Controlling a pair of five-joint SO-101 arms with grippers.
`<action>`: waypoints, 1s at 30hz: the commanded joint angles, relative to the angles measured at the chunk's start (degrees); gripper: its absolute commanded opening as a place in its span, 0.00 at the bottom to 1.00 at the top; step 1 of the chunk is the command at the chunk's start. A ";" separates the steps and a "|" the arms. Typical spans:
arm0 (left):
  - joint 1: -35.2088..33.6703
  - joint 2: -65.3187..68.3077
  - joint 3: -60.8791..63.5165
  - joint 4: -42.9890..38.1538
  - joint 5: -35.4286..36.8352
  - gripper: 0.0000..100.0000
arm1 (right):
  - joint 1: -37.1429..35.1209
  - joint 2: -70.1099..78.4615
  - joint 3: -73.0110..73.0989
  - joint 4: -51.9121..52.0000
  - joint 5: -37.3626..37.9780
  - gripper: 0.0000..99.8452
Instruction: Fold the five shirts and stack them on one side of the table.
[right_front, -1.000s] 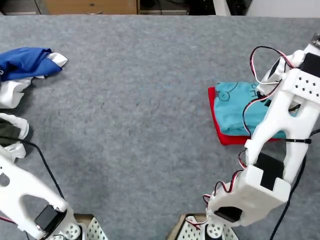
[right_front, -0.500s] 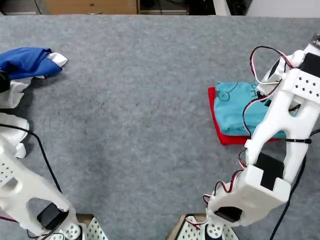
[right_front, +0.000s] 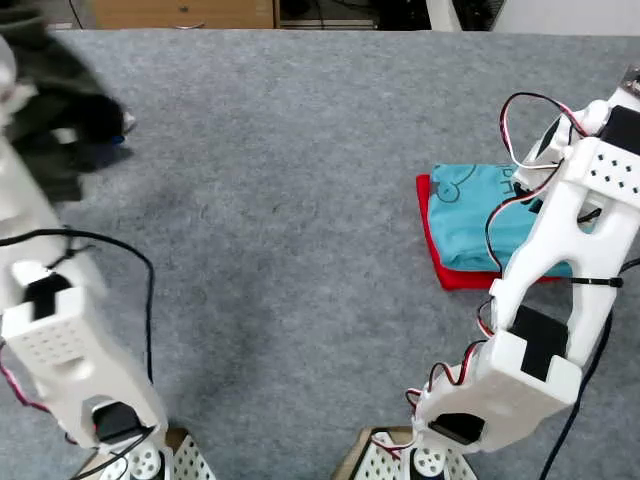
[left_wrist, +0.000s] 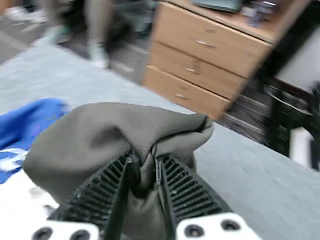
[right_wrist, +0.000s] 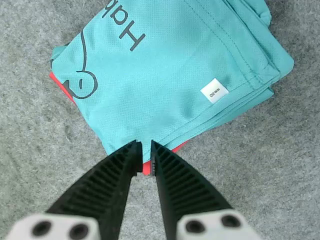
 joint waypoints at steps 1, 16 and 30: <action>8.53 -6.99 7.21 0.62 0.09 0.02 | -0.92 -3.47 0.13 0.88 0.53 0.05; 25.93 -32.75 63.74 -0.53 3.25 0.02 | -1.19 -3.47 0.13 0.88 8.09 0.05; 6.86 -33.27 88.44 0.26 2.81 0.30 | -23.96 -12.70 8.22 1.05 18.64 0.24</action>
